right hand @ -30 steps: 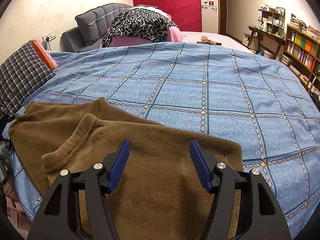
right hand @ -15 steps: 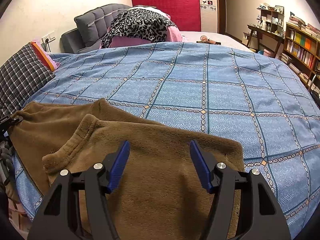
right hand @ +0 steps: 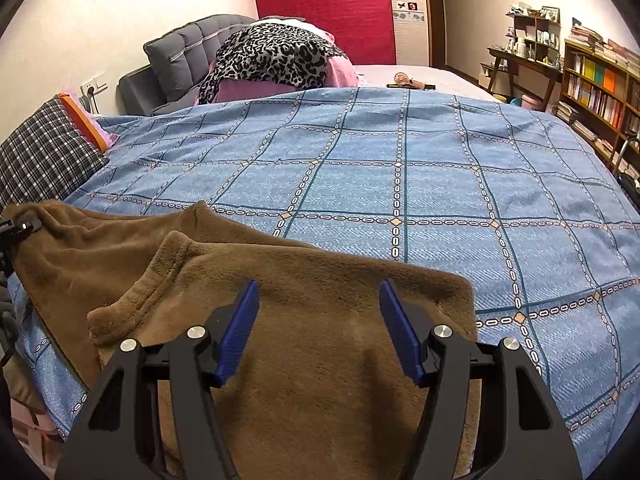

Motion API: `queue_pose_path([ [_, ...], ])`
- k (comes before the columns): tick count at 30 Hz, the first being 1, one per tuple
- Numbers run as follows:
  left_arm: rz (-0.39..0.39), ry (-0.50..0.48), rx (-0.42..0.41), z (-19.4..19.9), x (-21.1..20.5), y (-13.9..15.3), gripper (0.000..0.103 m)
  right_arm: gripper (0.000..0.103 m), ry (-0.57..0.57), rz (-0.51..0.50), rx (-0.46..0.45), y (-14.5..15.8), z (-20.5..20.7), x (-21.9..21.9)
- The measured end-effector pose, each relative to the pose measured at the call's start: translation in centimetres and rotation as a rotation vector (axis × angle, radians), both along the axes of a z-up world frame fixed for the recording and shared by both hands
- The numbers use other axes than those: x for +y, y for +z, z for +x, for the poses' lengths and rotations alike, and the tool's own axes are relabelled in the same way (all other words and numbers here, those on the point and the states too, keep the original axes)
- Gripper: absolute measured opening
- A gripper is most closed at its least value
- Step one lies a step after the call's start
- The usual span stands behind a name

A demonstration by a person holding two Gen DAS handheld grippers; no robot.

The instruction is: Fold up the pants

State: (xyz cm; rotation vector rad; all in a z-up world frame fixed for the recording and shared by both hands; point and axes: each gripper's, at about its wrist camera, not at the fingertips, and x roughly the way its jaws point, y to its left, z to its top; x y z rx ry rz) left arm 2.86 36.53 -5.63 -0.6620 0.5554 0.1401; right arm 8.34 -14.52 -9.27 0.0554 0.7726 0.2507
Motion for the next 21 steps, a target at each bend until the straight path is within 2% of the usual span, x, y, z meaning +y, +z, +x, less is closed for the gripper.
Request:
queue_pose_path([
  [6, 0.091, -0.107, -0.057, 0.4, -5.3, 3.7, 0.02, 0.064, -0.021, 0.043, 0.025, -0.5, -0.4, -1.5],
  [13, 0.198, -0.243, -0.106, 0.6, -13.3, 7.5, 0.02, 0.064, -0.049, 0.094, 0.04, -1.0, -1.0, -3.2],
  [17, 0.282, -0.337, -0.114, 0.7, -18.6, 8.8, 0.02, 0.064, -0.059, 0.124, 0.042, -1.1, -1.4, -4.2],
  [21, 0.308, -0.433, -0.13, 0.7, -23.6, 9.7, 0.02, 0.064, -0.073, 0.157, 0.045, -1.4, -1.8, -5.5],
])
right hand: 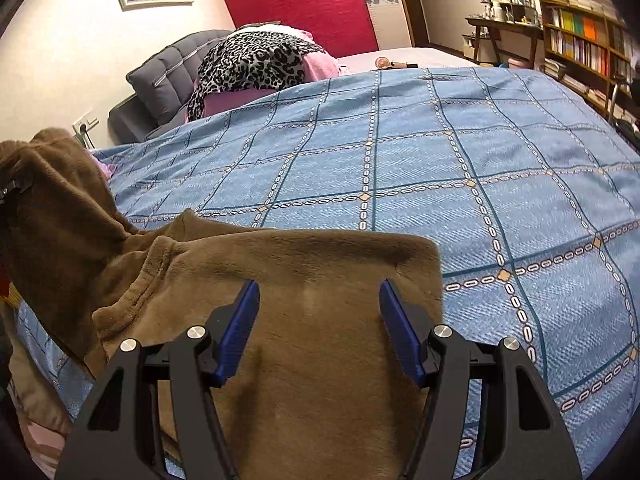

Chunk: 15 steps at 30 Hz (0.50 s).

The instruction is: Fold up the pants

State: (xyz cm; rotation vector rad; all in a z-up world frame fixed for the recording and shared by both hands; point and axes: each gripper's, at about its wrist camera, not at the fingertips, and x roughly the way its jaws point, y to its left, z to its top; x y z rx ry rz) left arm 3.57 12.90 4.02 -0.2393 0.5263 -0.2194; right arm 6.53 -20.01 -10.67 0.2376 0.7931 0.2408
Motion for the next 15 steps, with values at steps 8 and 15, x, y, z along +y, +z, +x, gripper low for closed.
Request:
queue_pose_path([
  [8, 0.094, -0.117, 0.002, 0.0, -9.1, -0.6, 0.02, 0.064, -0.045, 0.064, 0.015, -0.6, -0.7, -2.6],
  [15, 0.135, -0.244, 0.011, 0.2, -16.1, -1.4, 0.02, 0.064, -0.088, 0.111, 0.014, -0.8, -1.2, -5.1],
])
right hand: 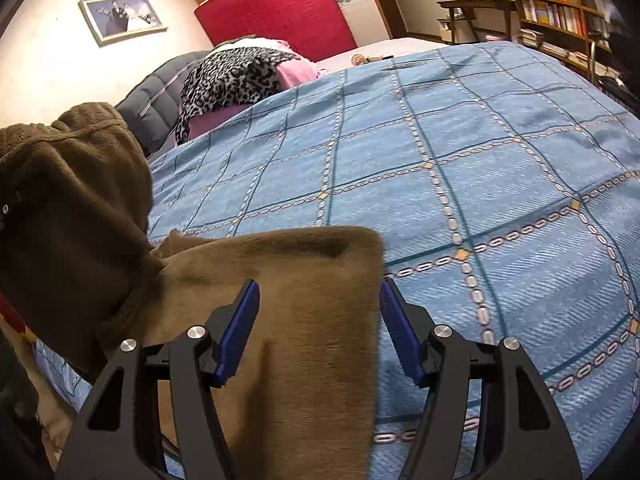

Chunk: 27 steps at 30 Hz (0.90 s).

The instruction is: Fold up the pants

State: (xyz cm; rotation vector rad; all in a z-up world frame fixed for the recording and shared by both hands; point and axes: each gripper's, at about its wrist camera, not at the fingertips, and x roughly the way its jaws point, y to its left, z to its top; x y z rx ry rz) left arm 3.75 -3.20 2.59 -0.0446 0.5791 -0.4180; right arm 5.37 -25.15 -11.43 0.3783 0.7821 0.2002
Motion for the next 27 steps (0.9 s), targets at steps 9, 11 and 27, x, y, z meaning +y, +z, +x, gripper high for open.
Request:
queue_pose_path([
  [9, 0.092, -0.107, 0.072, 0.1, -6.1, -4.1, 0.02, 0.064, -0.047, 0.03, 0.017, -0.8, -0.6, -2.5],
  [11, 0.133, -0.137, 0.077, -0.5, -6.9, -5.5, 0.02, 0.064, -0.049, 0.032, 0.018, -0.9, -0.7, -2.6],
  [27, 0.171, -0.271, 0.155, -2.6, -9.8, -9.2, 0.064, 0.064, -0.101, 0.024, 0.017, -1.0, -1.3, -4.6],
])
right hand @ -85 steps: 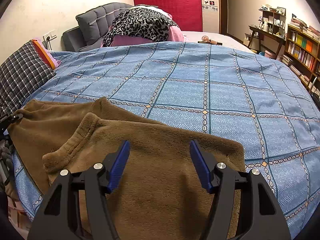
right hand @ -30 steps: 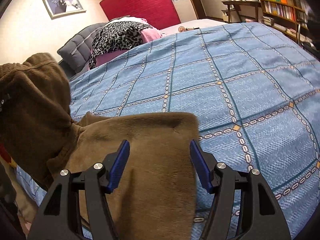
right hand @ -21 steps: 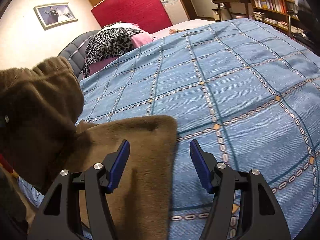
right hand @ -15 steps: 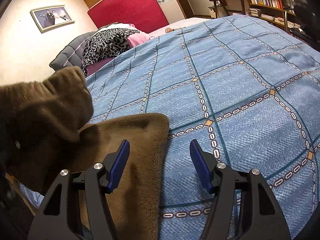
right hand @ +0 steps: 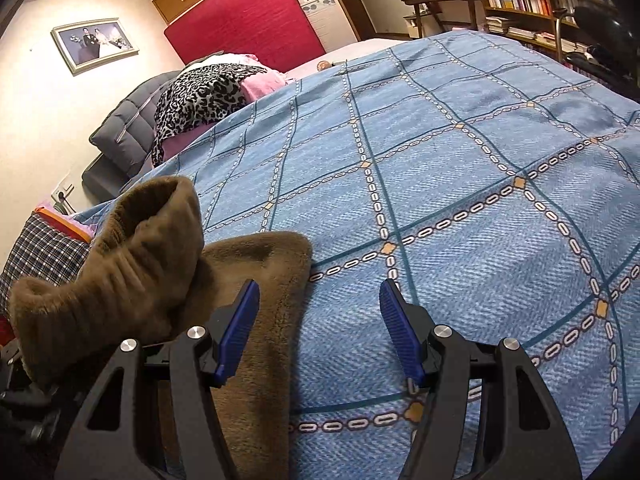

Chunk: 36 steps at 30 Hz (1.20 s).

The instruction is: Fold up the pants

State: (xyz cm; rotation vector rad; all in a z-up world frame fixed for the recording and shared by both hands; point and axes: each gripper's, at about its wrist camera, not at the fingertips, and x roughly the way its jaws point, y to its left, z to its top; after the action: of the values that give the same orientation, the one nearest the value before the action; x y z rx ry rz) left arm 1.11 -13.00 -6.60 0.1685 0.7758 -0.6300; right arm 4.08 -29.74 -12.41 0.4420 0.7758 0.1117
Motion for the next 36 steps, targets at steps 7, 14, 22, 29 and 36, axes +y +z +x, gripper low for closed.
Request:
queue_pose_path([
  [7, -0.04, -0.062, -0.023, -1.3, 0.5, 1.2, 0.069, 0.064, 0.013, 0.019, -0.014, 1.0, -1.0, -0.3],
  [14, -0.072, 0.049, -0.005, -0.1, 4.3, 1.6, 0.069, 0.064, 0.169, 0.112, -0.066, 3.1, -3.3, 1.0],
  [22, -0.048, 0.073, -0.003, -0.3, 5.7, 0.8, 0.069, 0.064, 0.336, 0.02, -0.08, 3.8, -4.9, 4.1],
  [29, -0.025, 0.025, 0.028, -0.9, 4.9, -0.4, 0.069, 0.077, 0.259, -0.069, 0.038, -0.2, -4.0, 3.4],
  [36, 0.009, 0.007, 0.028, -1.1, 4.4, -1.5, 0.069, 0.077, 0.258, -0.01, 0.041, -0.2, -4.2, 2.6],
])
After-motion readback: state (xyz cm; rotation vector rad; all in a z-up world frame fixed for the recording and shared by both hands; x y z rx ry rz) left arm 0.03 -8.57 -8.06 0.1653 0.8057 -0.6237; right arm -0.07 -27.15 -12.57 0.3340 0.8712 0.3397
